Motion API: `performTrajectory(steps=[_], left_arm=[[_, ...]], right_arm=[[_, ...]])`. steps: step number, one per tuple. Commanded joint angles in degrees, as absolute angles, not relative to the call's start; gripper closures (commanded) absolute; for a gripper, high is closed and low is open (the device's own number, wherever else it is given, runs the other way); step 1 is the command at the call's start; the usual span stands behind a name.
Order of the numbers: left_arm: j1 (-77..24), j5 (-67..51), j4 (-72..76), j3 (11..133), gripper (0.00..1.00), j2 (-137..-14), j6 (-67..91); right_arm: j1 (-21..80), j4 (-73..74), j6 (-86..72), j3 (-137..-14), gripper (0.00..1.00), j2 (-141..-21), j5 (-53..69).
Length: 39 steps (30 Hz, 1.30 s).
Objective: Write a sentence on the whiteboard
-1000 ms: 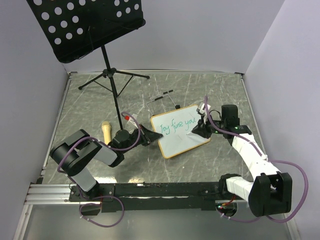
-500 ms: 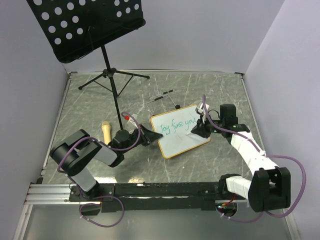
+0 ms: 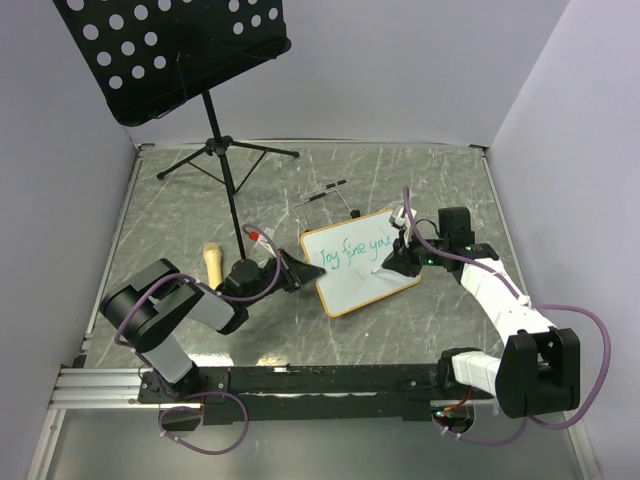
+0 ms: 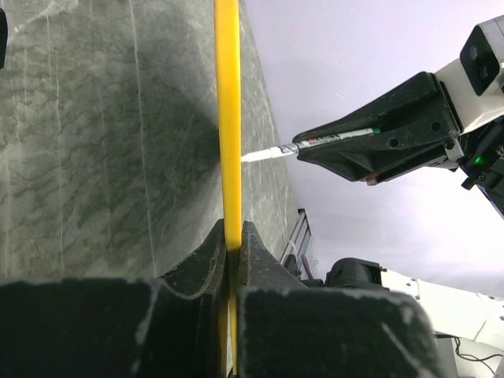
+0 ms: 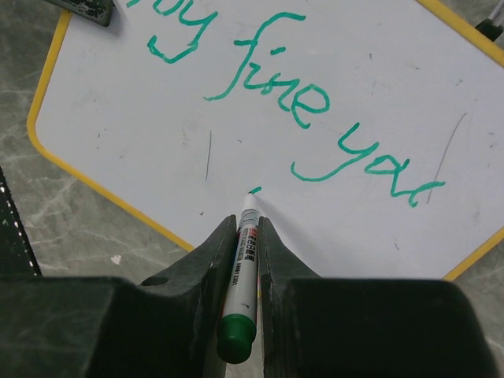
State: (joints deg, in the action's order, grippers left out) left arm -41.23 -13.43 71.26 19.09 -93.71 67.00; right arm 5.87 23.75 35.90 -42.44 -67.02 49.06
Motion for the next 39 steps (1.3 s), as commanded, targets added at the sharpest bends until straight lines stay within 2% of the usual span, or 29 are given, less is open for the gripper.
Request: performTrajectory(steps=[1,8,22,39], left_arm=[[-41.5,-12.9,87.5,20.5,0.99,-93.2,66.7],[-41.6,-13.0,87.9,20.5,0.99,-93.6,66.8],[-41.6,-13.5,88.4,20.8,0.99,-94.3,67.0],[-41.6,-13.5,88.9,20.2,0.99,-93.9,66.9]], right_arm=[[6.2,28.0,39.4,-45.1,1.00,-67.6,50.9],[6.1,31.2,40.5,-46.4,1.00,-68.8,51.6],[6.0,22.4,34.5,-44.6,1.00,-67.9,48.2],[6.0,20.9,32.4,-45.0,1.00,-70.1,44.1]])
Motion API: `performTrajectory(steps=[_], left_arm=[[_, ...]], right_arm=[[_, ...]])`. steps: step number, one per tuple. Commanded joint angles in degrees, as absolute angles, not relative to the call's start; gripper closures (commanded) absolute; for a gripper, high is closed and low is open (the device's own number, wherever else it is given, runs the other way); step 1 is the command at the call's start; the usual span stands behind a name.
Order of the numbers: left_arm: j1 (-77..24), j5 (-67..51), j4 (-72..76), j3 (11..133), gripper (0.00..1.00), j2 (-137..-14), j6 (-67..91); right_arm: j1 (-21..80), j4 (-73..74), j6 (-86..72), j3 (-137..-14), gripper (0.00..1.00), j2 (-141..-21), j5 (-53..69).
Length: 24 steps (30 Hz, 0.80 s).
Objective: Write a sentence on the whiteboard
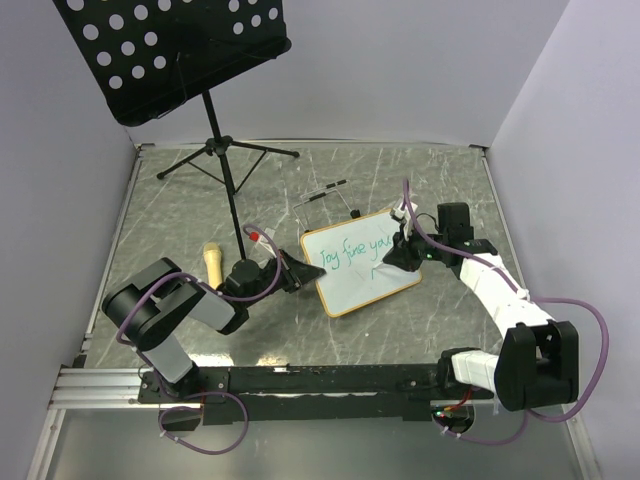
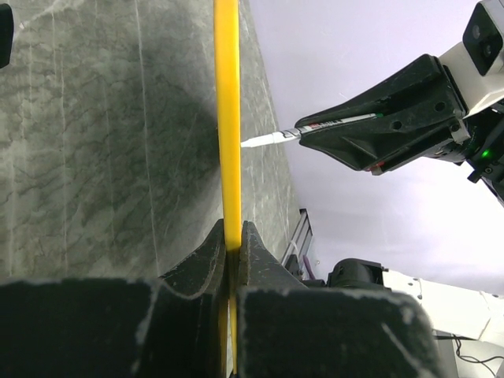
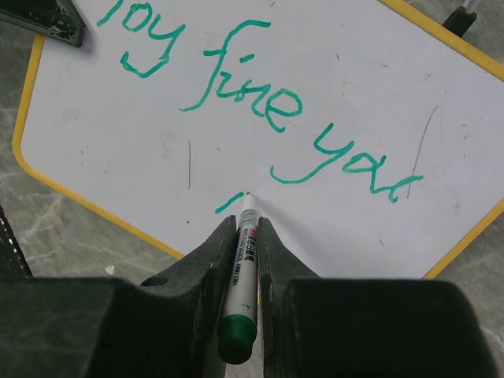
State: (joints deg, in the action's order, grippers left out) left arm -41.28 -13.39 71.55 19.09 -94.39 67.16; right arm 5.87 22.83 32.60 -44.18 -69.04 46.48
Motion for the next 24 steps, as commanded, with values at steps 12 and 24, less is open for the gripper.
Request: performTrajectory(steps=[12,24], left_arm=[[-41.5,-13.4,89.1,19.9,0.99,-93.7,66.8],[-41.6,-13.4,89.2,19.9,0.99,-93.8,66.9]], right_arm=[[4.5,22.0,32.0,-45.6,1.00,-71.2,42.3],[3.7,25.3,33.7,-46.7,1.00,-72.1,45.1]])
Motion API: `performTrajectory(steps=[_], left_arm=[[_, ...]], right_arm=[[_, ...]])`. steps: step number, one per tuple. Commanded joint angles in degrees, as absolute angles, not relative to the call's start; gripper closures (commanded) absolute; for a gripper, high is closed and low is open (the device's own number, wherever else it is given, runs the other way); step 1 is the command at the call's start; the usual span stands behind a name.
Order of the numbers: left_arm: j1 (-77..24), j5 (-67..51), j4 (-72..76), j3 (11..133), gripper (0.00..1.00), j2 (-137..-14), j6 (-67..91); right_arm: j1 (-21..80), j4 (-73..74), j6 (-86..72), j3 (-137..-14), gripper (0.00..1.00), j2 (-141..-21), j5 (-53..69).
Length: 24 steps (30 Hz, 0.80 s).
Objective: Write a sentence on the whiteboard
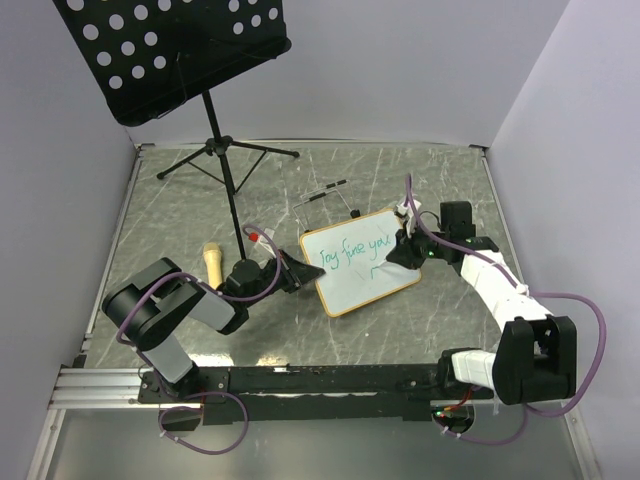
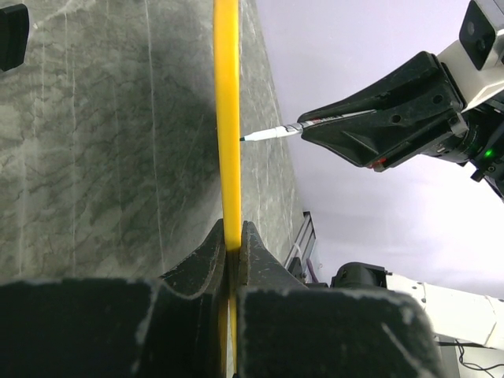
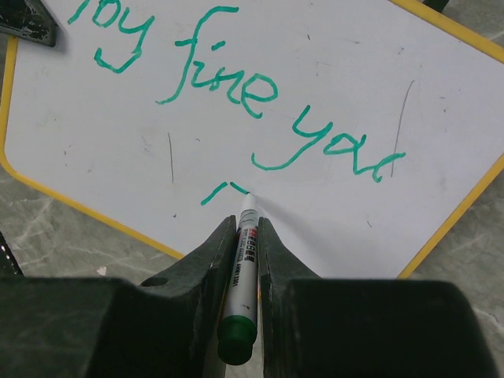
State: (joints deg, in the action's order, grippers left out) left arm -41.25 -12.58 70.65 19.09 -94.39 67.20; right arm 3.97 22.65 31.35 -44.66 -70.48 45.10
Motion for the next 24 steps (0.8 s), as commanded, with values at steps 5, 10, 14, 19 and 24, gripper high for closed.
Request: performTrajectory(steps=[5,10,14,19,24], left_arm=[[-41.6,-13.3,89.1,20.0,0.99,-93.7,66.8],[-41.5,-13.3,89.0,19.9,0.99,-93.7,66.7],[-41.5,-13.3,88.9,19.9,0.99,-93.5,66.6],[-41.6,-13.2,88.6,20.0,0.99,-93.3,66.4],[-41.5,-13.3,88.3,20.1,0.99,-93.0,66.4]], right_arm=[[3.6,29.0,36.7,-47.9,1.00,-73.4,47.6],[3.6,31.2,38.3,-48.2,1.00,-73.0,48.4],[3.6,32.3,39.1,-48.3,1.00,-73.4,48.8],[3.4,33.4,39.6,-48.5,1.00,-73.7,48.3],[2.6,33.0,38.8,-48.3,1.00,-73.2,47.4]])
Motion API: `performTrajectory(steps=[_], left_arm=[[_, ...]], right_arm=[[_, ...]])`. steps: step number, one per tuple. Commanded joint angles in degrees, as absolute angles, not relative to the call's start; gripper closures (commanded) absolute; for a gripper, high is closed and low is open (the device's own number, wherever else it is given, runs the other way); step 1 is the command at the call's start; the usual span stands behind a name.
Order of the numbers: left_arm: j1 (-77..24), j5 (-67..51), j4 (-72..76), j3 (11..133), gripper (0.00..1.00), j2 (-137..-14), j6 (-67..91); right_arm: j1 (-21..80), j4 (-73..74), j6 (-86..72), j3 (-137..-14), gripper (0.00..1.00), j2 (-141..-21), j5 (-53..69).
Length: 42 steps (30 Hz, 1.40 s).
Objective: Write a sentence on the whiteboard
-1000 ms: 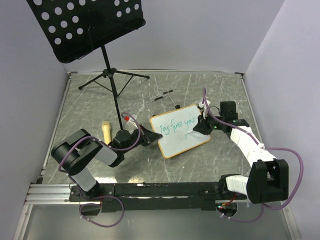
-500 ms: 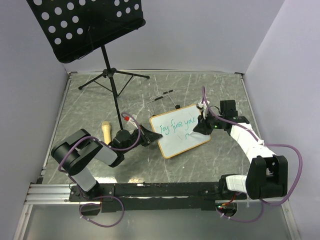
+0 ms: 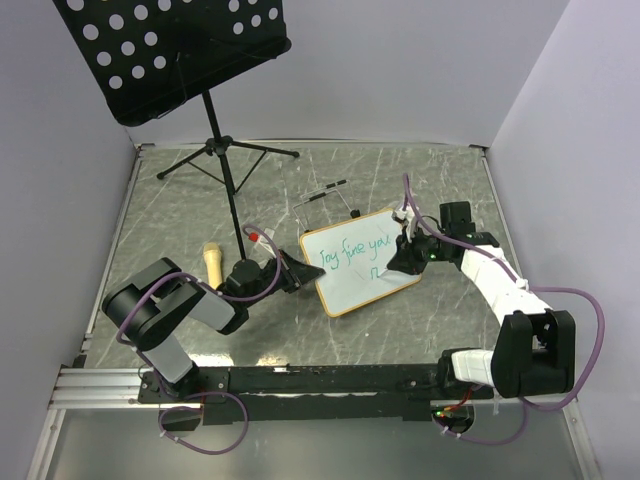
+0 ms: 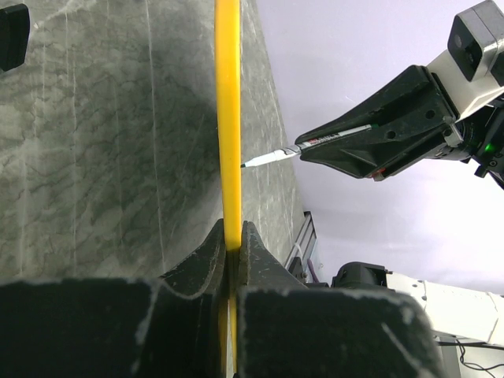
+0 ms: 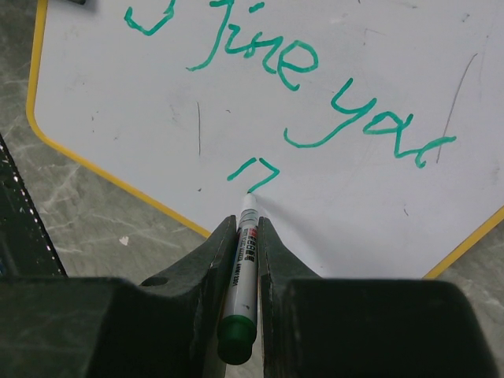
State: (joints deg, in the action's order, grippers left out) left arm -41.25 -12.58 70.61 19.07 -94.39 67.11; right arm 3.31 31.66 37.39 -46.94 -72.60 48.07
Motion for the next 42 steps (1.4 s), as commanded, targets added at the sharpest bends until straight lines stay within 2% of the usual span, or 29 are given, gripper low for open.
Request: performTrajectory(steps=[1,14,42], left_arm=[[-41.5,-13.3,88.2,20.1,0.99,-92.9,66.3],[-41.5,-13.5,88.9,20.0,0.99,-93.4,66.5],[-41.5,-13.7,90.0,19.7,0.99,-93.7,66.9]], right_arm=[[2.4,32.9,38.7,-48.3,1.00,-73.0,47.5],[0.3,28.7,36.7,-47.0,1.00,-67.4,52.1],[-1.8,26.7,35.5,-46.3,1.00,-70.3,50.4]])
